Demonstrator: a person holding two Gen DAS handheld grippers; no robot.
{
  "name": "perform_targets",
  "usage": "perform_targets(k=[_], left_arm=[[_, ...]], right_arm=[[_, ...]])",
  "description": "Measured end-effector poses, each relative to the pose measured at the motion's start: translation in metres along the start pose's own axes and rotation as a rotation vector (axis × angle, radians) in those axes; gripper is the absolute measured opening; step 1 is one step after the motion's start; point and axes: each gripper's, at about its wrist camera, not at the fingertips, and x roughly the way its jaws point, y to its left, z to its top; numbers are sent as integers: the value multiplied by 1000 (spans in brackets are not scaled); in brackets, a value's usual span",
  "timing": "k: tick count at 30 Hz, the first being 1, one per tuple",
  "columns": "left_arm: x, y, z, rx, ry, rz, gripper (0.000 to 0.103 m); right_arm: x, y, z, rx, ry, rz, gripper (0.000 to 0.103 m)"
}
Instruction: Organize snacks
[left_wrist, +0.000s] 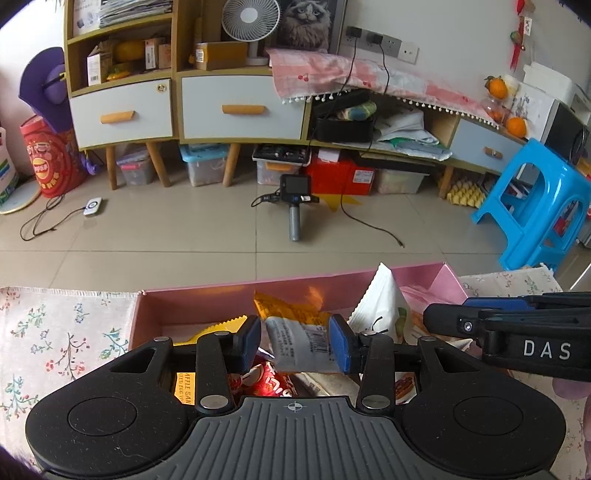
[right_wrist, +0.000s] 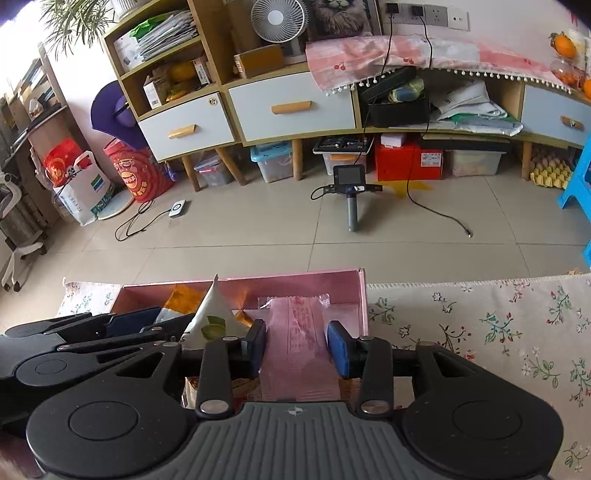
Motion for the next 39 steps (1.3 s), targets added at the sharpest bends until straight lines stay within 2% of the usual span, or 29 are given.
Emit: perform_targets(k=[2, 6, 9, 12, 14, 22, 32, 39], left_arm=[[-1, 0, 1, -3, 1, -2, 46], [-8, 2, 2, -9, -12, 5, 64], [-19, 7, 0, -23, -18, 7, 68], [-32, 10, -3, -33, -11, 17, 79], [-43, 10, -8, -28, -8, 25, 81], [-84, 10, -29, -24, 0, 36, 92], [-121, 12, -74, -67, 30, 50, 98], [-142, 3, -117, -41, 60, 73, 98]], right_arm=[[-1, 2, 0, -14, -6, -4, 35], [-7, 2, 1, -12, -26, -16, 44], [-16, 0, 0, 11, -48, -15, 55], [-28, -1, -2, 19, -63, -20, 64], [-36, -1, -5, 26, -69, -25, 71], [-67, 6, -27, 14, -74, -43, 86], [-103, 4, -66, 19, -71, -84, 90], [-119, 12, -103, 11, -43, -88, 90]])
